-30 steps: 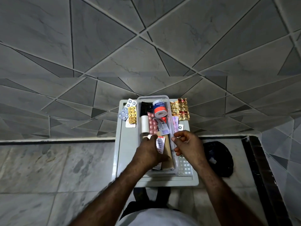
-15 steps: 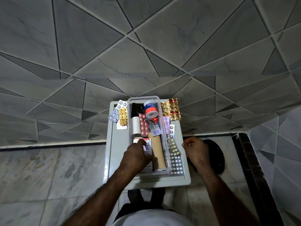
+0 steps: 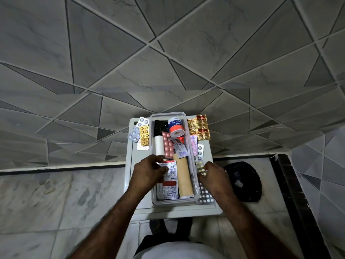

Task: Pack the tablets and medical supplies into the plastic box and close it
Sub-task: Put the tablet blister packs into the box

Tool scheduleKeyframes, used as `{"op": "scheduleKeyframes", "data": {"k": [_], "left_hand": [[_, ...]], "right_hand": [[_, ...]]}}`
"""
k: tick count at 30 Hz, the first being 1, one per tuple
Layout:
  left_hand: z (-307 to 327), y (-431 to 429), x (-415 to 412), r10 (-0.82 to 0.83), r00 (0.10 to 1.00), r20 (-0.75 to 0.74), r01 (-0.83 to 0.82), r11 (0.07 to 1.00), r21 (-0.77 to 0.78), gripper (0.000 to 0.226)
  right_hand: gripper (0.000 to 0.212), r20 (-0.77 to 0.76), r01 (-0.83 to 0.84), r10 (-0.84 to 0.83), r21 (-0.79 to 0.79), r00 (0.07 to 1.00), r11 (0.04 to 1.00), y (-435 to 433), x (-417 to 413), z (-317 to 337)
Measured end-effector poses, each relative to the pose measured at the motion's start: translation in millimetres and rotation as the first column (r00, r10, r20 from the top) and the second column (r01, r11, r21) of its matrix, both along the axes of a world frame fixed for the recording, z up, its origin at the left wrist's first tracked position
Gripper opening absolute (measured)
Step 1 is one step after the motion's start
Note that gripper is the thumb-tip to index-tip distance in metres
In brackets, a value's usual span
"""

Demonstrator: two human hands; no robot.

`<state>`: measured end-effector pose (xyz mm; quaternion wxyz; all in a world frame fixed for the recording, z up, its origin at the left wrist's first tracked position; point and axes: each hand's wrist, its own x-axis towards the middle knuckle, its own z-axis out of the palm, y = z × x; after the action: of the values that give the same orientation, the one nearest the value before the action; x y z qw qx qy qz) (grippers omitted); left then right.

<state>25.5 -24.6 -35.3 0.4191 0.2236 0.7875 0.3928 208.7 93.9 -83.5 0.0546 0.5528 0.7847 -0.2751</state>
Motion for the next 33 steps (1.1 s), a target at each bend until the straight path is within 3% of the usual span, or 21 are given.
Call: {"op": "scheduleKeyframes", "data": {"k": [5, 7, 11, 15, 18, 20, 27, 33], "left_hand": [[-8.3, -4.5, -10.2, 0.097, 0.991, 0.087, -0.104, 0.992, 0.076, 0.014], [-12.0, -8.0, -18.2, 0.149, 0.98, 0.129, -0.164, 0.98, 0.115, 0.011], [-15.2, -13.2, -32.6, 0.264, 0.951, 0.162, -0.288, 0.946, 0.151, 0.007], [-23.8, -14.7, -43.7, 0.324, 0.93, 0.172, -0.349, 0.926, 0.144, 0.008], [-33.8, -14.5, -48.2, 0.346, 0.921, 0.182, -0.37, 0.921, 0.122, 0.004], [-37.9, -13.7, -48.5, 0.349, 0.92, 0.18, -0.371, 0.922, 0.109, 0.002], [-46.8, -11.0, -50.6, 0.366, 0.91, 0.193, -0.388, 0.918, 0.088, 0.006], [-54.2, -10.8, -60.8, 0.37, 0.912, 0.178, -0.387, 0.919, 0.073, 0.004]], "right_hand": [[0.023, -0.034, 0.057, -0.056, 0.041, 0.998, 0.998, 3.0, 0.5, 6.9], [0.019, -0.137, 0.185, -0.181, 0.02, 0.974, 0.983, 7.4, 3.1, 12.8], [0.021, -0.374, 0.38, -0.388, -0.098, 0.842, 0.92, 16.0, 1.7, 31.4], [0.019, -0.494, 0.362, -0.354, -0.083, 0.794, 0.928, 14.7, -14.8, 49.3], [0.014, -0.554, 0.296, -0.351, -0.189, 0.755, 0.936, 9.7, -32.6, 53.2], [0.01, -0.55, 0.235, -0.352, -0.274, 0.757, 0.933, 5.3, -45.5, 49.5], [0.023, -0.44, 0.103, -0.177, -0.187, 0.88, 0.977, 4.1, -71.6, 37.4], [0.008, -0.461, 0.276, -0.324, -0.171, 0.826, 0.946, 40.1, -54.0, 38.4]]}}
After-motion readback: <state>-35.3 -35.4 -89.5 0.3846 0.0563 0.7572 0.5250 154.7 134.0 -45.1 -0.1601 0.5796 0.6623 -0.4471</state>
